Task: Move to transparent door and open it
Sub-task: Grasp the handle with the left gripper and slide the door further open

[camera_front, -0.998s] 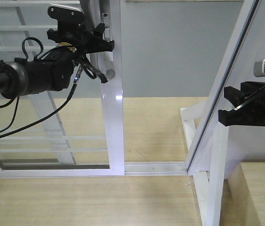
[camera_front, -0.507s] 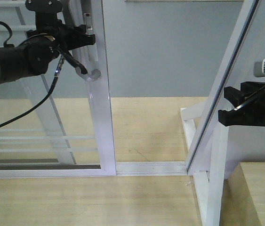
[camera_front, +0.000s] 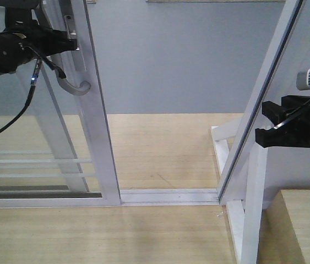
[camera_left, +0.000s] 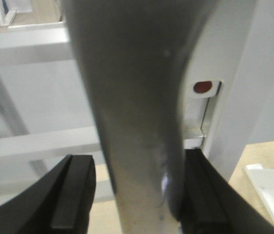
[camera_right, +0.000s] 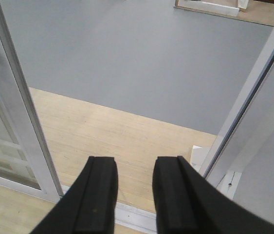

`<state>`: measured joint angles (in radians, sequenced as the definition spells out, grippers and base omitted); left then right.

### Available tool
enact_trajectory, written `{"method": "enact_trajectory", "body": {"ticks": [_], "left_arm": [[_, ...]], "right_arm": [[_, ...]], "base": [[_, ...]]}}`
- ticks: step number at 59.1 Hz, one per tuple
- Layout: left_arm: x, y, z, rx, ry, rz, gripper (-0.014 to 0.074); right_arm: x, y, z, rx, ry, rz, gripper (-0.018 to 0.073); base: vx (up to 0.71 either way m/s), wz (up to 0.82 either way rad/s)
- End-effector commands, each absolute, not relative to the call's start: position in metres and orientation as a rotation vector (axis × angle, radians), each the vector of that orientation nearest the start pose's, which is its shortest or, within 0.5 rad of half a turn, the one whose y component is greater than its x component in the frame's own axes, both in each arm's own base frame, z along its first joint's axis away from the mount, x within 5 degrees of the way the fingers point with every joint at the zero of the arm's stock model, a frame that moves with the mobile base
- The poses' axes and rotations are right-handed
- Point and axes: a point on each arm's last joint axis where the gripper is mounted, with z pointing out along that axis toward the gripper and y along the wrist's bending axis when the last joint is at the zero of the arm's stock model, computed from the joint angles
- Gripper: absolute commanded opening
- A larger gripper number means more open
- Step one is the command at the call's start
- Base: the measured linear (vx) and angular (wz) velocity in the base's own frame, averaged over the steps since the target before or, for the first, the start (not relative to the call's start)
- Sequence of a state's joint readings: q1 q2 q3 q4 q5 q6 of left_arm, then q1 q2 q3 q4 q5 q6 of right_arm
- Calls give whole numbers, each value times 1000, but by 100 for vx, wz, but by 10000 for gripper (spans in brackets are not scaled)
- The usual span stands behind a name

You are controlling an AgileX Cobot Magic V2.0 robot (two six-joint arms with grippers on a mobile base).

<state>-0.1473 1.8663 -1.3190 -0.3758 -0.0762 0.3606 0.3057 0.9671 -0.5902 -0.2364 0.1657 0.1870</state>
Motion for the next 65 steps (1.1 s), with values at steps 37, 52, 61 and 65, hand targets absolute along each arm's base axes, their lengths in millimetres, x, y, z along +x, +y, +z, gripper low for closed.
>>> {"method": "enact_trajectory", "body": {"ticks": [37, 52, 61, 65], "left_arm": [[393, -26, 328, 206, 1885, 44, 514], [332, -19, 305, 178, 1912, 55, 514], [278, -16, 296, 64, 1920, -19, 514], [255, -15, 294, 39, 1918, -41, 514]], "right_arm": [[193, 58, 305, -335, 1884, 139, 281], [193, 58, 305, -335, 1885, 138, 281], [193, 58, 304, -334, 1894, 136, 281], [193, 58, 304, -334, 1895, 136, 281]], "base": [[0, 0], [0, 0], [0, 0], [0, 0]]}}
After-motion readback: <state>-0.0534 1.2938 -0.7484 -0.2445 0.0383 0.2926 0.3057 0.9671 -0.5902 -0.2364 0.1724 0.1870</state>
